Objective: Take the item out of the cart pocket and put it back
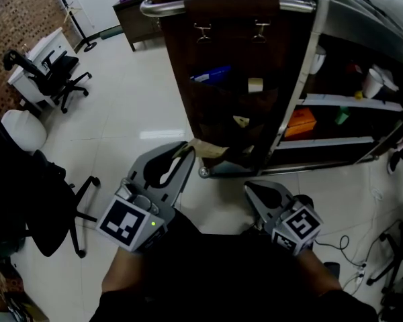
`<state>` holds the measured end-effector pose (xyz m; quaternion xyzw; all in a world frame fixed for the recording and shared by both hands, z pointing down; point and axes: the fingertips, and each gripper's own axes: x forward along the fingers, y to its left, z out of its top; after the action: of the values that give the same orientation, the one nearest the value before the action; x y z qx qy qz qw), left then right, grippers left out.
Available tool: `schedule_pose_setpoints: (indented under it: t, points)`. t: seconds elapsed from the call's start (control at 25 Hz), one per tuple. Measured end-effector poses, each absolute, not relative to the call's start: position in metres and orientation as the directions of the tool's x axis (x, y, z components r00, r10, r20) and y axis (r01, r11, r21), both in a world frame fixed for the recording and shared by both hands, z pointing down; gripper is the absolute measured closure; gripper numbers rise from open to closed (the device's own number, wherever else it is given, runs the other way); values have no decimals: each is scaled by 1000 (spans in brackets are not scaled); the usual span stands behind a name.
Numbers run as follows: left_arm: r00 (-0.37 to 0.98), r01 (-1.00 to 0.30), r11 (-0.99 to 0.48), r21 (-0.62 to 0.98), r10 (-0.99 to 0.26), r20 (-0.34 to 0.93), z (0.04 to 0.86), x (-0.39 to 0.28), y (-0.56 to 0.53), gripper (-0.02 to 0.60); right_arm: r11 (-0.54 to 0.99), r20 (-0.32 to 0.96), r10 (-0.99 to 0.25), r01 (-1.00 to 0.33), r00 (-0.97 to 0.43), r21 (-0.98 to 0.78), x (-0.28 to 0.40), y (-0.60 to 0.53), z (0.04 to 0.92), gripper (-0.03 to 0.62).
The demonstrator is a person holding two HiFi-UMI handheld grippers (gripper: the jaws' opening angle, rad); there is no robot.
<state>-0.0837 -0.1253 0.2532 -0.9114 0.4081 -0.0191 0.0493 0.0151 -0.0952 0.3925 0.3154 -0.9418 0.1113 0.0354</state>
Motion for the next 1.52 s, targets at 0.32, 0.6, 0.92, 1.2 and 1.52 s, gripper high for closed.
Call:
schedule_pose_setpoints:
  t: [0.32, 0.6, 0.92, 1.2, 1.52]
  points:
    - [633, -774, -632, -35, -774, 5, 309, -81, -82, 540, 776, 135, -588, -603, -798, -187, 16, -94, 390, 580]
    - [625, -778, -628, -25, -778, 66, 350, -72, -72, 540, 774, 122, -589, -601, -799, -198, 18, -93, 388, 580]
    - [635, -770, -637, -15, -769, 77, 356, -66, -72, 540, 772, 119, -593, -604, -797, -197, 18, -93, 387, 580]
    - [637, -768, -641, -21, -766, 80, 356, -66, -73, 540, 769, 116, -595, -606, -795, -203, 18, -95, 386, 580]
    - [645, -762, -647, 5, -759, 89, 361, -64, -75, 541, 768, 120, -595, -606, -795, -208, 17, -96, 388, 580]
